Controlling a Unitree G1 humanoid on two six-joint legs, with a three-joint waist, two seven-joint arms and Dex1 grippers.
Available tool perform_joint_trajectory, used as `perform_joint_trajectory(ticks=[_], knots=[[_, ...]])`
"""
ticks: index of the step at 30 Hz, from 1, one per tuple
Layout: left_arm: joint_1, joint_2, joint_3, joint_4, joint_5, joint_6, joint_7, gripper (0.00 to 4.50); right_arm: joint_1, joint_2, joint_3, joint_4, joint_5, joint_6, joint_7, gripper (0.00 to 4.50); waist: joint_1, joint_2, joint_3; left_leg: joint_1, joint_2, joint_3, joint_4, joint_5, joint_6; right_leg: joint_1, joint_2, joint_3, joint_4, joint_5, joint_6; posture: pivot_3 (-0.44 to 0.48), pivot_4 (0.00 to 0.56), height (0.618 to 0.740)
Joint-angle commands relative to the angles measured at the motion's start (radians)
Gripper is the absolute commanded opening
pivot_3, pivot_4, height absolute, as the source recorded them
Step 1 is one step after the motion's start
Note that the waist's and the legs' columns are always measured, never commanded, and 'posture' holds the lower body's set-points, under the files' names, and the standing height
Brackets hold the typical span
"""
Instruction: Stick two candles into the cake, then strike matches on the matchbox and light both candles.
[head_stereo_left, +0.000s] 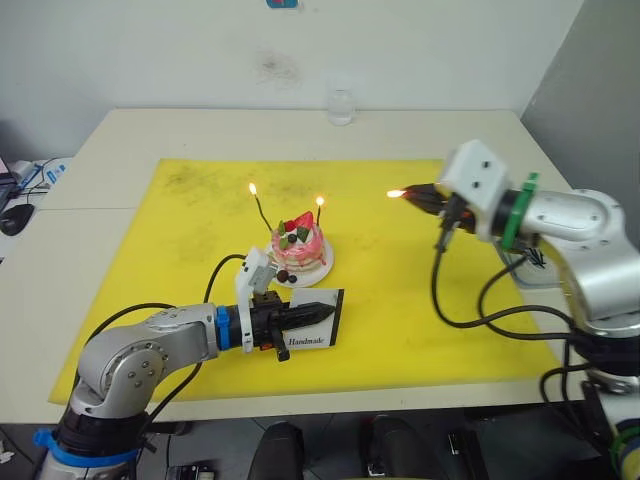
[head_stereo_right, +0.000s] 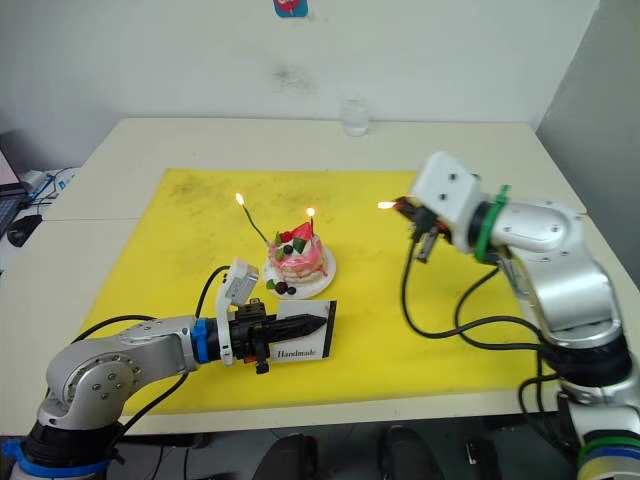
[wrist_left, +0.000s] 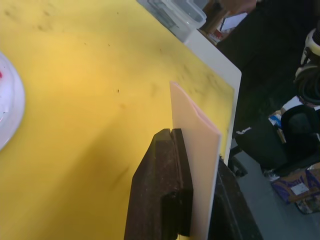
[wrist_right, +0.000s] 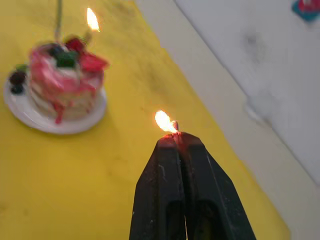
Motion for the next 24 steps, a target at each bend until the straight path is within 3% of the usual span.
perform_joint_trajectory(ticks=[1,8,17,20,24], knots=[[0.006,-0.03,0.007,-0.043,-0.013,-0.011,0.036,0.0,0.045,-0.067,-0.126,0.063,-0.033,0.013,-0.075,0.03,0.0,0.0,0.0,0.0,0.0,0.0,0.0,0.0,0.0,0.0,0.0,0.0,0.0,0.0,0.0,0.0,0.15,0.74],[0.027,-0.089,-0.002,-0.058,0.005,-0.025,0.099,0.0,0.137,-0.08,-0.234,0.327,-0.074,-0.022,-0.238,0.03,-0.003,0.0,0.0,0.0,-0.001,0.001,0.0,0.0,0.0,0.0,0.001,0.001,0.0,0.0,0.0,0.0,0.15,0.74],[0.065,-0.119,-0.011,-0.095,0.003,-0.027,0.138,0.0,0.1,-0.019,-0.278,0.592,-0.054,-0.021,-0.373,0.03,-0.006,0.001,0.0,0.001,-0.001,0.002,0.0,0.0,0.0,0.0,0.002,0.003,0.001,0.0,0.0,0.0,0.15,0.74],[0.072,-0.117,-0.005,-0.099,0.002,-0.026,0.145,0.0,0.083,-0.007,-0.289,0.63,-0.043,-0.028,-0.407,0.67,-0.006,0.001,0.0,0.001,-0.001,0.002,0.0,0.0,0.0,0.0,0.002,0.003,0.001,0.0,0.0,0.0,0.15,0.74],[0.077,-0.112,0.004,-0.101,-0.006,-0.022,0.151,0.0,0.063,-0.004,-0.302,0.633,-0.03,-0.058,-0.437,1.99,-0.005,0.001,0.0,0.001,-0.001,0.002,0.0,0.0,0.0,0.0,0.002,0.003,0.0,0.0,0.0,0.0,0.15,0.74]])
